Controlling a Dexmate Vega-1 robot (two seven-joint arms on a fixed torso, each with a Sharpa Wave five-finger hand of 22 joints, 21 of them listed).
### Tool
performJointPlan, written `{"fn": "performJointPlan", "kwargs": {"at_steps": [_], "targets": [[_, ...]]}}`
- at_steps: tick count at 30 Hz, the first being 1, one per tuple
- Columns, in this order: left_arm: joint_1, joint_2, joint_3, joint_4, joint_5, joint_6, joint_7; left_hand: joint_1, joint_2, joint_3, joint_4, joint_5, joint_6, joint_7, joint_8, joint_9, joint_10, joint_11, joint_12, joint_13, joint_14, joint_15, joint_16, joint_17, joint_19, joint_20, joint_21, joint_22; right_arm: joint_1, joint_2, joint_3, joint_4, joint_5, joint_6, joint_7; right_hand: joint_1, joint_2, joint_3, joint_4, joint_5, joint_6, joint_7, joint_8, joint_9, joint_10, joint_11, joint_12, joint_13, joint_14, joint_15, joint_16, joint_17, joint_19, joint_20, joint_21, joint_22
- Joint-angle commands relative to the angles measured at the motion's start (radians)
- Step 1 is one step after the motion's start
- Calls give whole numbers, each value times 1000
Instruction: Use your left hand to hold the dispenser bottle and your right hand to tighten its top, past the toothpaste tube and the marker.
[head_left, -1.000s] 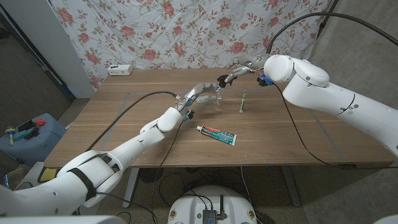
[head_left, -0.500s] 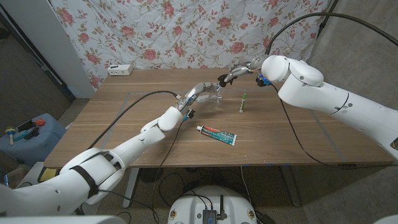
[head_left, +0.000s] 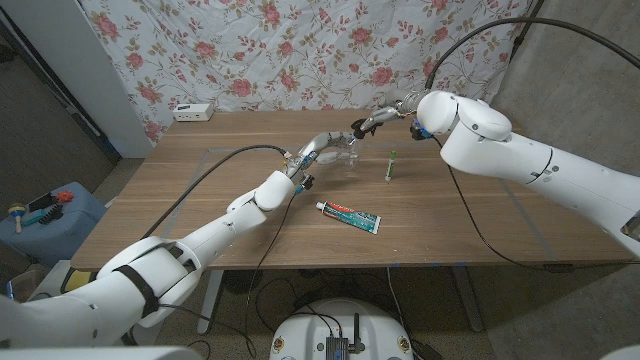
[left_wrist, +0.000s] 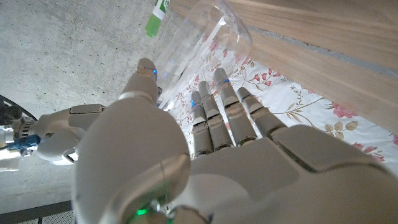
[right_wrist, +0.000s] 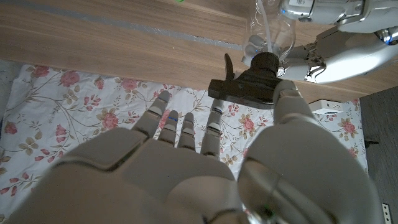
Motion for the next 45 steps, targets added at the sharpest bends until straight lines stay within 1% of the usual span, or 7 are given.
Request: {"fn": "performJointPlan", "kwargs": {"at_steps": [1,5,7,15,27,41,45], "targets": [[23,12,-4,-43,3,20,9,1,15,34,24,6,46,-19,6,6,7,-3,1,2,18,-107,10,3,0,-89,-2,2,8,1,-30,-12,1,-60,-59,-7,-1,-9,0,0,29,0,13,5,16,2,4,2,15,2,10,1,13,2,10,3],[27,14,-5,-51,4,24,10,0,15,34,24,6,47,-18,6,6,9,-1,1,3,18,-107,10,3,-2,-91,-2,2,9,0,-36,-17,6,-69,-71,-10,0,-11,1,0,47,1,21,7,20,5,3,2,20,2,10,1,14,0,10,3],[29,16,-6,-57,6,27,12,0,15,35,24,6,47,-19,6,6,9,-6,1,4,18,-107,10,3,-2,-91,-2,2,11,0,-40,-21,7,-77,-77,-11,0,-11,1,0,53,1,23,8,23,6,3,2,21,2,10,1,17,0,10,3],[34,17,-8,-63,8,30,17,-2,15,36,25,6,51,-19,6,6,10,-6,-1,5,19,-106,10,3,-1,-91,-2,2,26,5,-65,-26,10,-105,-95,-17,1,-15,1,0,104,-1,44,13,46,12,5,2,31,2,9,1,26,-2,10,3],[39,20,-9,-71,11,30,18,-2,15,39,24,7,52,-19,4,6,11,-7,-3,8,19,-107,9,3,-2,-91,-1,2,45,17,-97,-20,25,-143,-133,-19,3,-19,-2,0,165,-2,70,21,74,7,6,2,57,-5,12,1,46,-9,12,3],[50,27,-13,-91,14,37,21,-5,16,42,25,7,54,-18,2,6,17,-4,-4,11,21,-106,9,3,-3,-90,-1,2,67,21,-126,-29,62,-186,-181,-29,8,-24,1,0,215,-6,92,27,98,9,7,2,76,-7,13,2,59,-12,12,3],[51,28,-14,-91,15,37,22,-5,16,43,25,7,56,-17,3,6,19,-4,-4,12,21,-106,9,3,-3,-91,-1,2,79,24,-139,-34,72,-206,-196,-32,9,-25,1,0,228,-12,98,28,110,9,8,2,85,-9,15,2,66,-13,13,3]]}}
